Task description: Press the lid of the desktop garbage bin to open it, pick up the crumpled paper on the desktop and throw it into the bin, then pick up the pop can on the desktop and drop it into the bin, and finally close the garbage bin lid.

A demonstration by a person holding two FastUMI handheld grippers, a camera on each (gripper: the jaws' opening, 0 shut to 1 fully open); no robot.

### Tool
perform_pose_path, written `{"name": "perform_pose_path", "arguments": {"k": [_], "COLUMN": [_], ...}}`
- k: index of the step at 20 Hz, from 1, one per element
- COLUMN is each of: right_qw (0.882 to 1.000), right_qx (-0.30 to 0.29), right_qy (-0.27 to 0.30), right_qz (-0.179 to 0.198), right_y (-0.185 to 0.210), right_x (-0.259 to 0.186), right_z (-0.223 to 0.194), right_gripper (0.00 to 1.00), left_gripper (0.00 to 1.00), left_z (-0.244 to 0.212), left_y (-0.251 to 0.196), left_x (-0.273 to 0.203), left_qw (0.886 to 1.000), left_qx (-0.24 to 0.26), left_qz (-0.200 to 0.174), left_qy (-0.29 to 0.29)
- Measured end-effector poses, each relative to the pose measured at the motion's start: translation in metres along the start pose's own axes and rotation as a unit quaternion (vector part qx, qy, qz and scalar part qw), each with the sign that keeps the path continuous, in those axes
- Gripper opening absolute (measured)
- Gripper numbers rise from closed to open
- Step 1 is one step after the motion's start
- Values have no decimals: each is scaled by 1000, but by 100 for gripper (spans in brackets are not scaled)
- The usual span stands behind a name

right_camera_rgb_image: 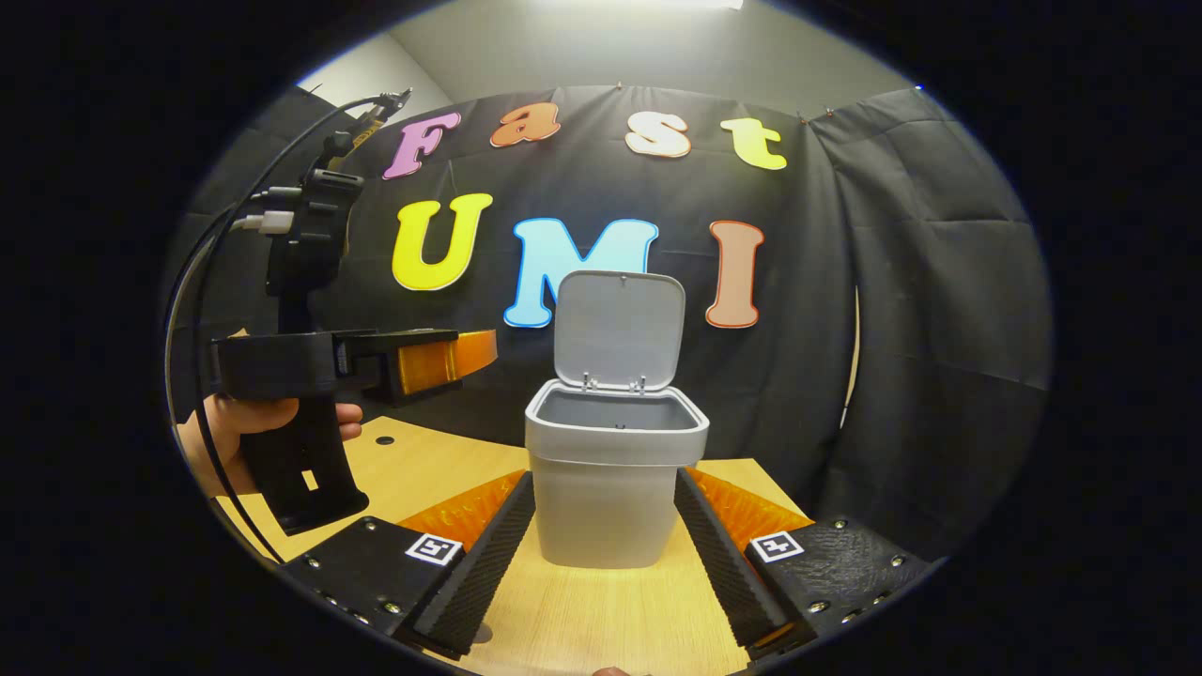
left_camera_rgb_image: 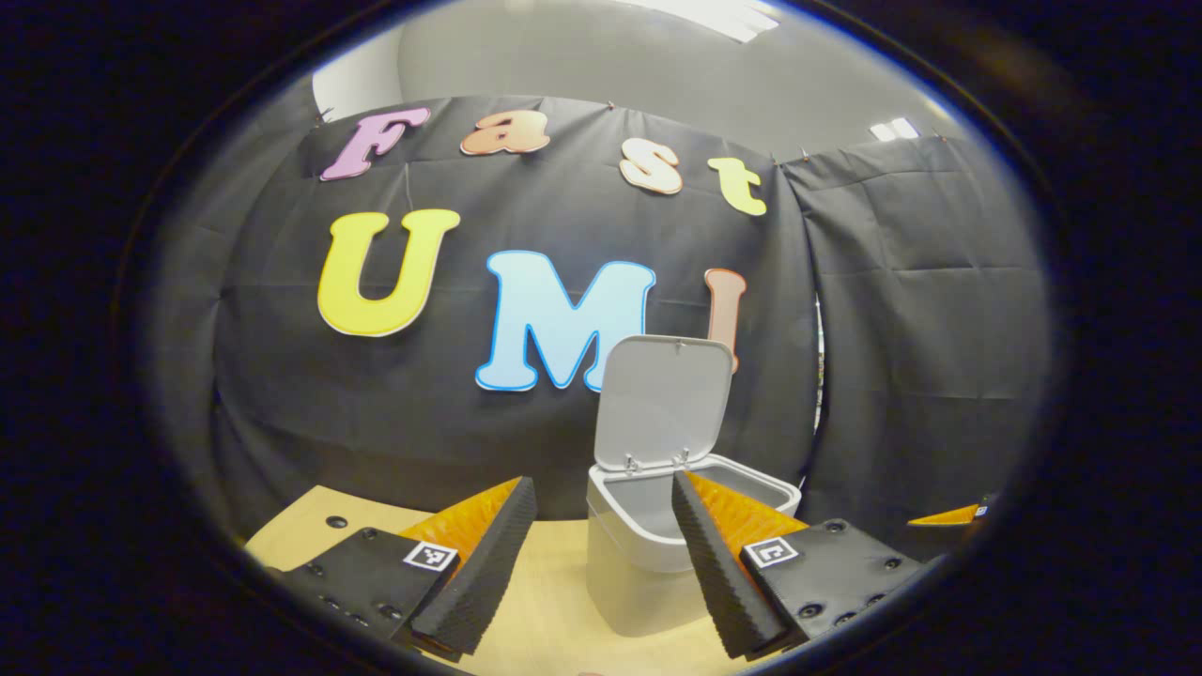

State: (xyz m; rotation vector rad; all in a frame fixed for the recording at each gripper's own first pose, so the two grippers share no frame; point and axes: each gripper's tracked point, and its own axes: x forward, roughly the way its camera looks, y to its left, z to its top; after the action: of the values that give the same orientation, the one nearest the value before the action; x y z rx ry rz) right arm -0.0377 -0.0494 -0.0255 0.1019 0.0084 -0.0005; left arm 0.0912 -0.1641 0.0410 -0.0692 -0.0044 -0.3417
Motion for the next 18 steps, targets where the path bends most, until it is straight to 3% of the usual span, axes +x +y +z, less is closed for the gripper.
{"name": "perform_pose_path", "arguments": {"k": [10,18], "right_qw": [996,982], "right_qx": [5,36], "right_qy": [19,115], "right_qz": [89,145], "right_y": [52,101], "right_x": [4,3], "right_z": [-15,-75], "right_gripper": [96,96], "left_gripper": [94,94], "left_z": [10,6], "left_y": [50,87], "left_x": [-68,-110], "left_qw": [998,996], "left_qx": [0,6], "left_qz": [52,84], "left_qy": [-19,-24]}}
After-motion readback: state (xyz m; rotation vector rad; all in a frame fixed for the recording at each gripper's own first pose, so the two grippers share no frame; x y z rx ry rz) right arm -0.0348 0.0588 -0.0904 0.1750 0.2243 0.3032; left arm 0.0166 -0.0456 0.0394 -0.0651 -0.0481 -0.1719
